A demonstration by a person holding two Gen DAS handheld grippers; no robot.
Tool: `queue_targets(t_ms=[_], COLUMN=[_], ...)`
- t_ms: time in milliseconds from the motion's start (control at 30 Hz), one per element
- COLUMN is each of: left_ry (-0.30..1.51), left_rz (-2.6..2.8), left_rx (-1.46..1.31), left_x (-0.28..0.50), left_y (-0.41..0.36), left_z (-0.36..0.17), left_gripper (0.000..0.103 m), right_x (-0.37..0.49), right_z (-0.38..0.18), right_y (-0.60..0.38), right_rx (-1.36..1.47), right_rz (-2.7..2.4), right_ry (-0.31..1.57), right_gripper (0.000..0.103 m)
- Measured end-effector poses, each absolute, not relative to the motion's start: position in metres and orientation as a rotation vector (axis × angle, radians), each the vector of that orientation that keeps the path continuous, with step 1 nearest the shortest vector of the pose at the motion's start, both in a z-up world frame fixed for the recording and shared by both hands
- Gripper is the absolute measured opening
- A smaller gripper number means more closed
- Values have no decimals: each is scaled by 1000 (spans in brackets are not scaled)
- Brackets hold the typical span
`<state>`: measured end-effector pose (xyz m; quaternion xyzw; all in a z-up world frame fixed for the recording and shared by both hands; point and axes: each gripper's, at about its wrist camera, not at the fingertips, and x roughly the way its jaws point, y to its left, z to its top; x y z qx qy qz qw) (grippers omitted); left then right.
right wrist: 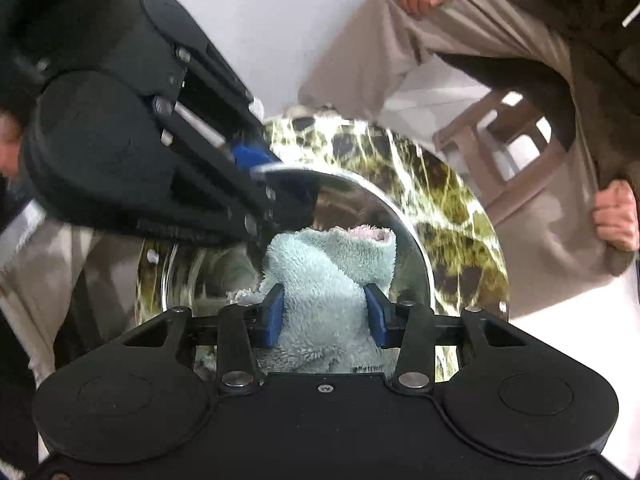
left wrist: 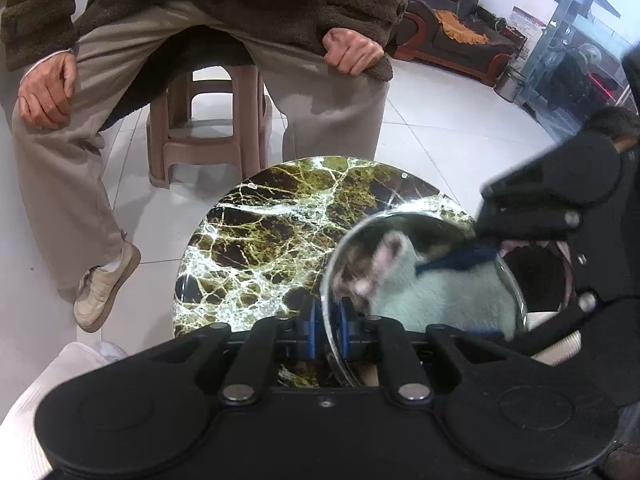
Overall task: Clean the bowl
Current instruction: 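Hold the bowl rim with the left gripper while the right gripper presses the towel along the inner wall, then open the right gripper to leave the towel in the bowl while the left gripper releases the rim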
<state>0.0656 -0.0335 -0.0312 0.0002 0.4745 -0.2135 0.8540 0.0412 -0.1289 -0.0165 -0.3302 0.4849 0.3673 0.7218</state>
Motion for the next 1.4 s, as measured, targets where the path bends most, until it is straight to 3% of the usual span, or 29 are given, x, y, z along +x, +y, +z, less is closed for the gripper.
queue_targets(t_ms=[500, 767, 833, 1033, 1167, 1400], left_ry=[1001, 983, 970, 938, 926, 921], left_rz=[-463, -445, -429, -340, -292, -209], left_rx=[14, 9, 14, 4, 12, 36], left_x=[70, 66, 64, 57, 53, 41], left_y=[-36, -35, -35, -33, -33, -28], left_z=[-32, -31, -30, -21, -13, -1], left_gripper=[13, 14, 19, 45, 73, 85], right_x=[56, 43, 40, 19, 8, -18], right_z=[-16, -14, -9, 7, 5, 12], right_y=[-135, -144, -154, -188, -201, -202], right_rx=[-665, -438, -384, -162, -46, 38], right_rz=[807, 789, 751, 639, 564, 459], right_ry=[1075, 1055, 1024, 874, 821, 753], right_gripper=[41, 45, 50, 73, 81, 91])
